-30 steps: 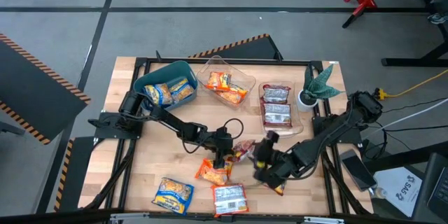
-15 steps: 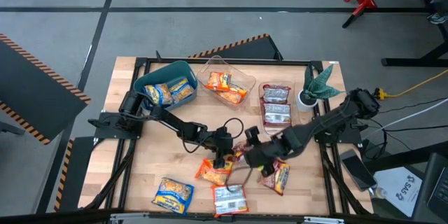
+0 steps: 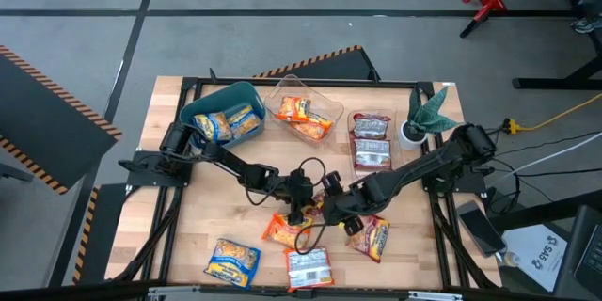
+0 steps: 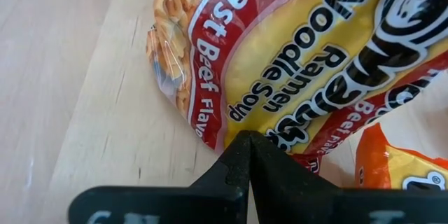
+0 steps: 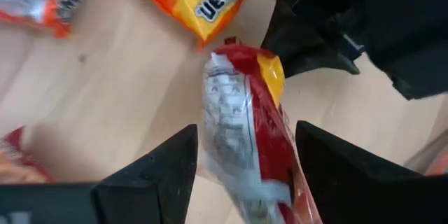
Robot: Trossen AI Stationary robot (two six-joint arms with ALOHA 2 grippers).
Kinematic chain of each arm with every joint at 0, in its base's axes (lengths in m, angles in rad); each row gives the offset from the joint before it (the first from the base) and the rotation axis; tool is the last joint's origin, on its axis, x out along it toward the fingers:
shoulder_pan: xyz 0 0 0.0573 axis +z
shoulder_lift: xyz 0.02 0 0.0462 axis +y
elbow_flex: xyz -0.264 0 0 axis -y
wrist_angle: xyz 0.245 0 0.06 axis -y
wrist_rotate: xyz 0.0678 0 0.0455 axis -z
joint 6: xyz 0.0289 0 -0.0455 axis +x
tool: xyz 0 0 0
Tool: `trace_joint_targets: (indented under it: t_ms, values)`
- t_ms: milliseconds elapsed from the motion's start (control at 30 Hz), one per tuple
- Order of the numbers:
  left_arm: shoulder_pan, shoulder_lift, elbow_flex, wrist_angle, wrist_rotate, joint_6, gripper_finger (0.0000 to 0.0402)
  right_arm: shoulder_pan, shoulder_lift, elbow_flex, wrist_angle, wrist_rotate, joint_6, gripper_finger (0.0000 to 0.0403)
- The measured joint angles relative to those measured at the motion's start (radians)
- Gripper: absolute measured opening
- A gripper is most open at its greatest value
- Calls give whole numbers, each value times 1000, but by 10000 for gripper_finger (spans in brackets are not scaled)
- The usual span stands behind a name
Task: Sort Maruchan noodles
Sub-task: Put the red noodle pack into the right transparent bin
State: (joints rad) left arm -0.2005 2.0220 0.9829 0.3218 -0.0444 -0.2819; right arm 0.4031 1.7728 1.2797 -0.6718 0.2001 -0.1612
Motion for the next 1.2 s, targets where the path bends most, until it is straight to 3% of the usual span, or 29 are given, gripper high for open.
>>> trace_joint_targets:
  t_ms: [167, 433, 633, 833, 967, 1200]
  values:
    - [0, 0, 0, 2, 1, -5, 0, -5, 47, 0, -1, -10, -5, 207]
    - [2, -11, 0, 0, 36, -35, 0, -4, 52, 1, -12, 7, 54, 85]
    - [5, -102, -3, -79, 69, -50, 0, -4, 36, 56, -77, 6, 111, 85]
    - [34, -254, -2, -169, 39, -40, 0, -8, -10, 146, -198, 89, 111, 85]
    - [40, -366, -2, -226, -19, -23, 0, -13, -87, 191, -296, 170, 129, 85]
    - [47, -526, 2, -259, -124, 23, 0, -14, -293, 204, -504, 401, 118, 85]
